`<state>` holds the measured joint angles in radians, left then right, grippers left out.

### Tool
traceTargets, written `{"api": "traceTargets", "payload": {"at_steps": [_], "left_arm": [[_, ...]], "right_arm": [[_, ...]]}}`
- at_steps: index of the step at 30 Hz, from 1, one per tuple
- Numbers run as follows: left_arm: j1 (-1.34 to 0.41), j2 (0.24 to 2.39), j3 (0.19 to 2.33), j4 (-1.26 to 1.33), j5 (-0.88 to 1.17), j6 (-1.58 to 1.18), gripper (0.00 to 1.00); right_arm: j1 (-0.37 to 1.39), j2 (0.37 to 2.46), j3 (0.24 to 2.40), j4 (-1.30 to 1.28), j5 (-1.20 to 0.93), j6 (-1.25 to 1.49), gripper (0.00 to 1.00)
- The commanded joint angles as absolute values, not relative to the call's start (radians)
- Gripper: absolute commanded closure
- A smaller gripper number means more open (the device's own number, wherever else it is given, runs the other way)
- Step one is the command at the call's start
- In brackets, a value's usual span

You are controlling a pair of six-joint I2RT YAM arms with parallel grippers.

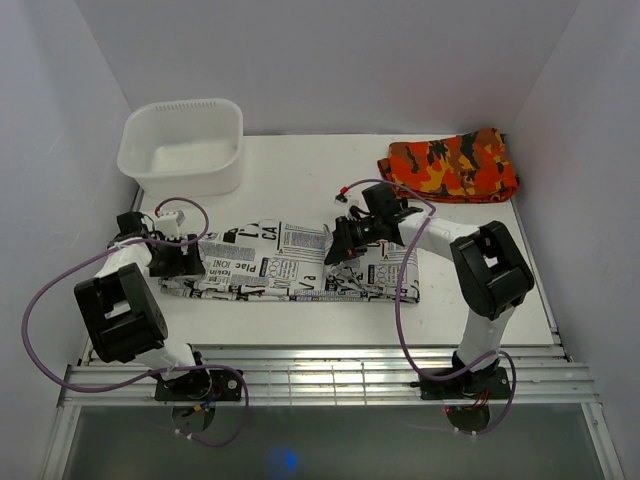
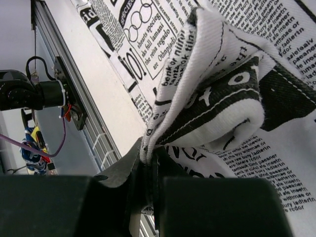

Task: Fold and stack the trousers
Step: Fold the trousers

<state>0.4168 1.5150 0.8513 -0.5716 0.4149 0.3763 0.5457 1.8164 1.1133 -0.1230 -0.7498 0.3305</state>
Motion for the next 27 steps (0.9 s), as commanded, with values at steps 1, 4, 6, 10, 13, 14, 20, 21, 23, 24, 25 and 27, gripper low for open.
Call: {"api": "traceTargets", "payload": {"at_steps": [1,4,6,10,13,14,20,21,23,24,25,27], "left_arm": [[0.419,1.526,0.813,-0.595,0.379,0.38,0.02],[0.419,1.52,0.808,-0.592,0.373,0.388,0.02],[0.419,1.52,0.81,-0.591,0.371,0.391,0.02],[0.419,1.519,0.811,-0.589,0.379,0.388,0.02],[0.419,1.514,0.815,-0.594,0.385,0.385,0.02],[0.419,1.513,0.818,-0.6,0.385,0.388,0.02],[0.419,1.47,0.854,-0.655,0.409,0.413,0.02],[0.419,1.46,0.865,-0.667,0.42,0.42,0.02],[0.419,1.441,0.906,-0.711,0.471,0.431,0.02],[0.419,1.412,0.922,-0.728,0.497,0.448,0.02],[0.419,1.393,0.936,-0.741,0.523,0.456,0.02],[0.417,1.347,0.975,-0.779,0.616,0.474,0.02]], "right_arm": [[0.56,1.83,1.166,-0.084,-0.753,0.348,0.92],[0.564,1.845,1.175,-0.083,-0.755,0.36,0.92],[0.574,1.853,1.175,-0.075,-0.77,0.38,0.92],[0.607,1.873,1.186,-0.038,-0.798,0.413,0.92],[0.63,1.908,1.228,-0.044,-0.804,0.426,0.85],[0.63,1.928,1.238,-0.046,-0.822,0.431,0.82],[0.618,1.916,1.295,-0.132,-0.839,0.35,0.36],[0.615,1.901,1.292,-0.159,-0.841,0.336,0.33],[0.589,1.846,1.287,-0.204,-0.847,0.263,0.32],[0.575,1.826,1.284,-0.248,-0.851,0.24,0.32],[0.557,1.778,1.279,-0.27,-0.857,0.218,0.32],[0.491,1.735,1.278,-0.331,-0.859,0.108,0.39]]}}
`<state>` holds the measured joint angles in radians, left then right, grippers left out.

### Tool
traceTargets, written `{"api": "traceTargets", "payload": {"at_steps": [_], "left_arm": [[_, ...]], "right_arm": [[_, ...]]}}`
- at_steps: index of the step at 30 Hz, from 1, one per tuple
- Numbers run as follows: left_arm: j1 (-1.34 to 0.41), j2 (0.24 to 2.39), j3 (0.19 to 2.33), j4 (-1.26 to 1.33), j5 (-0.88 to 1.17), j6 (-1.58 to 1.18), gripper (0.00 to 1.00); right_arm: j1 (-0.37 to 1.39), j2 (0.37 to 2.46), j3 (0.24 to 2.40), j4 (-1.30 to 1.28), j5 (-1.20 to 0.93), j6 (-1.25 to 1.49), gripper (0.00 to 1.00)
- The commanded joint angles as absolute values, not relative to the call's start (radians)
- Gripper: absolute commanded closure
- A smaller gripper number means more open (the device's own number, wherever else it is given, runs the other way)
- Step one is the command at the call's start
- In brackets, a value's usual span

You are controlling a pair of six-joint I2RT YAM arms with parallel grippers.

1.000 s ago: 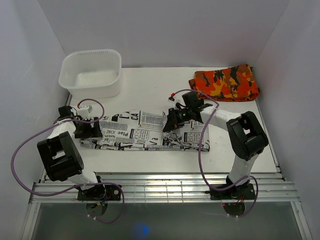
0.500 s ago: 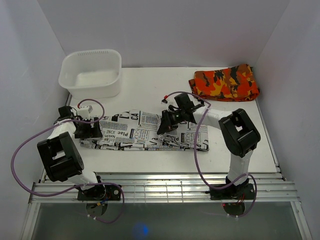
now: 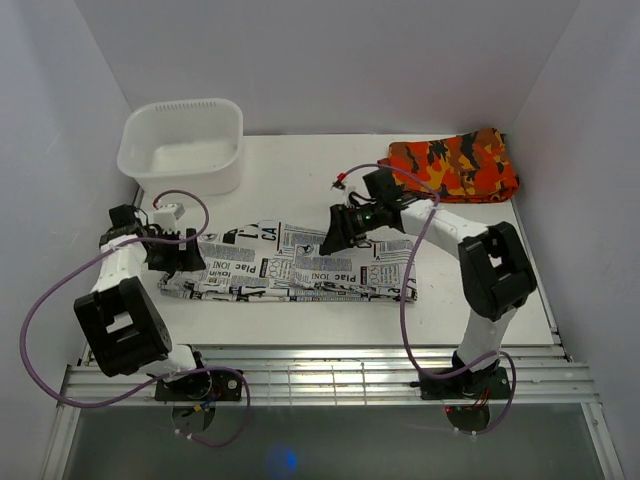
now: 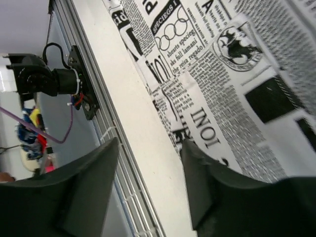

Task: Fold and stack the trousers
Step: Fold the trousers

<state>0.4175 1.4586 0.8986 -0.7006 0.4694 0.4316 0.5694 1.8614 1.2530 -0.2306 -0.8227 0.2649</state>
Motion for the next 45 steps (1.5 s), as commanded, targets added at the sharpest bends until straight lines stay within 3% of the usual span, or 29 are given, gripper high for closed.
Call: {"api": "traceTargets", "payload": {"at_steps": [1,3,4,6,10,17,22,25,31,34,35,38,39,42,45], "left_arm": [[0.413,1.336,0.994,-0.804,0.664,0.51,0.02],[0.387,1.315,1.041,-0.894,0.829,0.549,0.03],[0.37,1.312,1.052,-0.919,0.885,0.566,0.1],[0.281,1.309,1.065,-0.945,1.028,0.54,0.16],[0.066,1.322,1.01,-0.693,1.16,0.295,0.23],[-0.291,1.446,0.856,-0.16,1.138,-0.167,0.34],[-0.376,1.597,0.792,0.043,1.094,-0.33,0.38],[-0.371,1.71,0.785,0.029,1.011,-0.344,0.41],[-0.365,1.874,0.883,-0.087,0.873,-0.311,0.39],[-0.362,1.905,0.93,-0.145,0.883,-0.262,0.39],[-0.364,1.888,0.931,-0.155,0.899,-0.23,0.36],[-0.362,1.774,0.93,-0.228,0.939,-0.16,0.25],[-0.362,1.731,0.93,-0.248,0.942,-0.099,0.17],[-0.35,1.544,0.93,-0.316,0.873,-0.048,0.03],[-0.275,1.415,0.959,-0.408,0.799,-0.029,0.02]], "right_arm": [[0.465,1.717,1.279,-0.429,-0.861,0.056,0.44],[0.394,1.674,1.243,-0.542,-0.859,-0.111,0.56],[0.37,1.642,1.212,-0.614,-0.867,-0.151,0.61],[0.305,1.615,1.142,-0.676,-0.893,-0.257,0.69],[0.203,1.611,0.987,-0.758,-0.913,-0.337,0.69],[0.072,1.755,0.91,-0.776,-1.005,-0.388,0.71],[0.06,1.876,0.914,-0.756,-0.939,-0.371,0.7],[0.019,1.916,0.922,-0.736,-0.878,-0.339,0.66],[-0.087,1.812,0.93,-0.724,-0.761,-0.302,0.62],[-0.136,1.731,0.946,-0.774,-0.721,-0.356,0.56],[-0.149,1.712,0.978,-0.82,-0.722,-0.371,0.47],[-0.184,1.655,1.038,-0.841,-0.726,-0.377,0.37],[-0.189,1.645,1.045,-0.819,-0.726,-0.367,0.29],[-0.193,1.626,1.042,-0.752,-0.684,-0.313,0.26],[-0.193,1.664,1.017,-0.652,-0.673,-0.282,0.27]]}}
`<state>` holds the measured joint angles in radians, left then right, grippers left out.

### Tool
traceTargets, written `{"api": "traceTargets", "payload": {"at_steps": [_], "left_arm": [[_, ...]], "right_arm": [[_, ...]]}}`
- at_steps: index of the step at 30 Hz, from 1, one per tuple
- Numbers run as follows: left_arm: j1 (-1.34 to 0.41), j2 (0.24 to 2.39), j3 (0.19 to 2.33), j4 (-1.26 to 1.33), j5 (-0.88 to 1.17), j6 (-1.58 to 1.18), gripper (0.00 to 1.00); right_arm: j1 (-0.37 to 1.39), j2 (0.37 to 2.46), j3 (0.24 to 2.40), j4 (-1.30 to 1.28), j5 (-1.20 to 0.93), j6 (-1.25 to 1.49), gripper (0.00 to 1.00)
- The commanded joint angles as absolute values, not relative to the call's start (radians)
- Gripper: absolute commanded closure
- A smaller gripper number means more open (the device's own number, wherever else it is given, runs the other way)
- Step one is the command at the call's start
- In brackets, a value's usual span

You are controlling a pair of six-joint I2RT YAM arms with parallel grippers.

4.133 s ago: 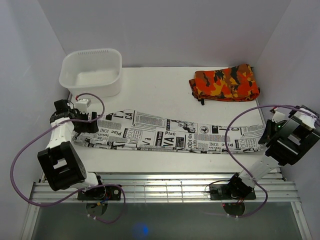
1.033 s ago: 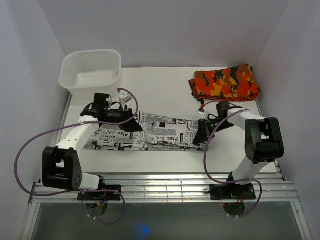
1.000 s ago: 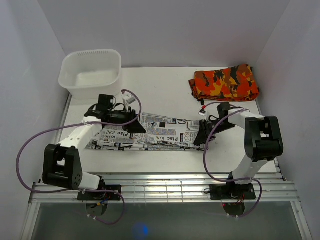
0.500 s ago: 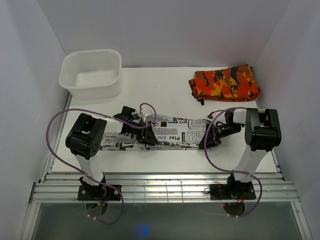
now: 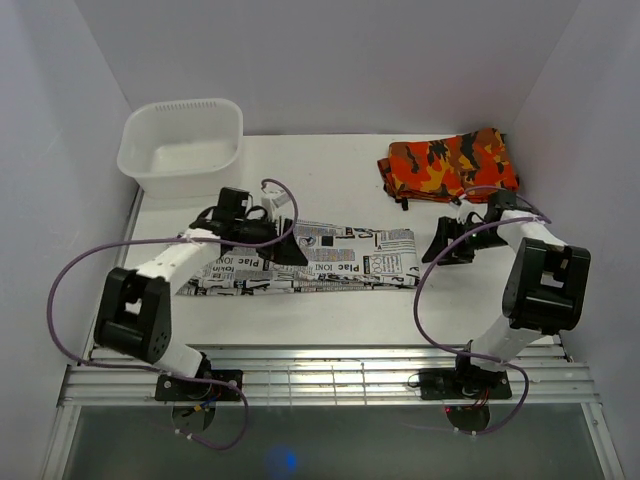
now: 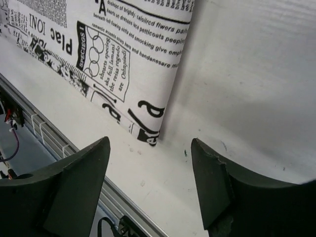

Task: Fold and stack the trousers
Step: Fold the trousers

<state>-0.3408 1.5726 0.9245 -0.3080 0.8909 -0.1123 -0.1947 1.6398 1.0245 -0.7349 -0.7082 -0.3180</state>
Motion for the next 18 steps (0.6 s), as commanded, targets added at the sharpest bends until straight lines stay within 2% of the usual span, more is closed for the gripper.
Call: {"api": "traceTargets", "payload": {"at_steps": [1,4,11,13,14,18], "left_arm": [[-0.243,1.395,0.968,-0.469,0.804,-0.009,0.02],[-0.073,1.359,1.011,-0.602,0.853,0.072,0.02],[0.37,1.327,1.028,-0.788,0.903,0.259,0.02],[0.434,1.339,1.013,-0.796,0.855,0.267,0.02],[0.501,1.365,1.002,-0.798,0.85,0.285,0.02],[0.633,1.446,0.963,-0.802,0.887,0.33,0.02]], "right_arm": [[-0.193,1.713,1.019,-0.628,-0.678,-0.278,0.29],[-0.192,1.817,1.032,-0.597,-0.741,-0.264,0.38],[-0.189,1.927,1.002,-0.511,-0.89,-0.222,0.42],[-0.18,1.951,0.977,-0.489,-0.902,-0.21,0.44],[-0.176,1.966,0.971,-0.485,-0.928,-0.207,0.48],[-0.167,1.997,0.977,-0.477,-0.93,-0.201,0.5]]}}
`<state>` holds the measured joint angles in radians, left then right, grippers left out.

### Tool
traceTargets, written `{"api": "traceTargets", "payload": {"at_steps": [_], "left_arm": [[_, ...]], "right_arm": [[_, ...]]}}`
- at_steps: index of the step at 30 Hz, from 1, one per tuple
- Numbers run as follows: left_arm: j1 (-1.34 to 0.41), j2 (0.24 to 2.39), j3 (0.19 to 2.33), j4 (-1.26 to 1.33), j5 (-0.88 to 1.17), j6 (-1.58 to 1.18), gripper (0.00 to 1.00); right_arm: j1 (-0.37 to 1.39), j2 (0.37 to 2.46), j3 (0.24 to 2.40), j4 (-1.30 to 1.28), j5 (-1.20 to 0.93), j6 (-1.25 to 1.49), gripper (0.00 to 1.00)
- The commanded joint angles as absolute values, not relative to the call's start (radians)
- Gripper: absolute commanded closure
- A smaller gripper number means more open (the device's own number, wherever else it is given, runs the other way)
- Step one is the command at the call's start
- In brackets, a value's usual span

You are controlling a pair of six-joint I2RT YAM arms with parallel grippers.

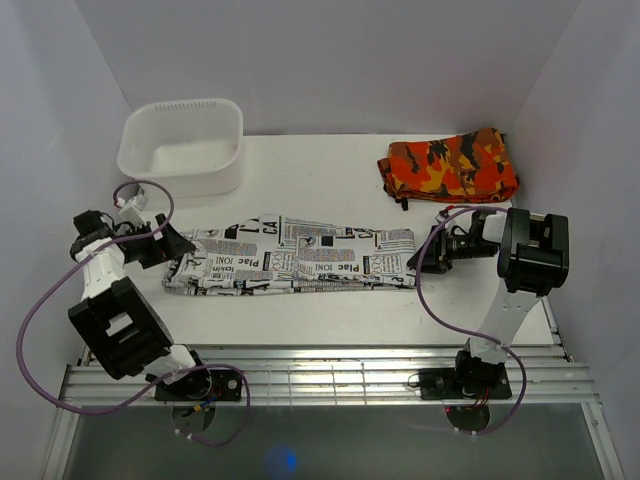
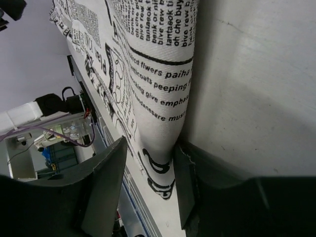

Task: Fold and stack the trousers
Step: Fold the trousers

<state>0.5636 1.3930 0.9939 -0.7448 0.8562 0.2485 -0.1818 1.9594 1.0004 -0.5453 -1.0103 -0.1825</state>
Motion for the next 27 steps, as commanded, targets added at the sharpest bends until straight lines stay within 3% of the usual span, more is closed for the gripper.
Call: {"api": "traceTargets", "payload": {"at_steps": [1,4,5,6,19,23,27], "left_arm": [[0.647,1.459,0.966,-0.805,0.89,0.334,0.02],[0.669,1.506,0.974,-0.796,0.871,0.348,0.03],[0.669,1.519,0.976,-0.793,0.867,0.351,0.03],[0.669,1.541,0.977,-0.79,0.861,0.353,0.03],[0.669,1.505,0.904,-0.768,0.77,0.514,0.02],[0.647,1.509,0.897,-0.776,0.833,0.543,0.05],[0.608,1.531,0.916,-0.759,0.894,0.505,0.09]], "right_arm": [[-0.167,1.987,0.976,-0.469,-0.919,-0.201,0.51],[-0.167,1.98,0.974,-0.472,-0.894,-0.204,0.65],[-0.167,1.979,0.988,-0.483,-0.891,-0.218,0.85],[-0.169,1.965,0.992,-0.5,-0.885,-0.228,0.92],[-0.432,1.713,1.208,-0.989,-0.767,-0.564,0.92],[-0.44,1.669,1.267,-1.094,-0.851,-0.597,0.92],[-0.401,1.58,1.244,-1.043,-1.003,-0.499,0.92]]}}
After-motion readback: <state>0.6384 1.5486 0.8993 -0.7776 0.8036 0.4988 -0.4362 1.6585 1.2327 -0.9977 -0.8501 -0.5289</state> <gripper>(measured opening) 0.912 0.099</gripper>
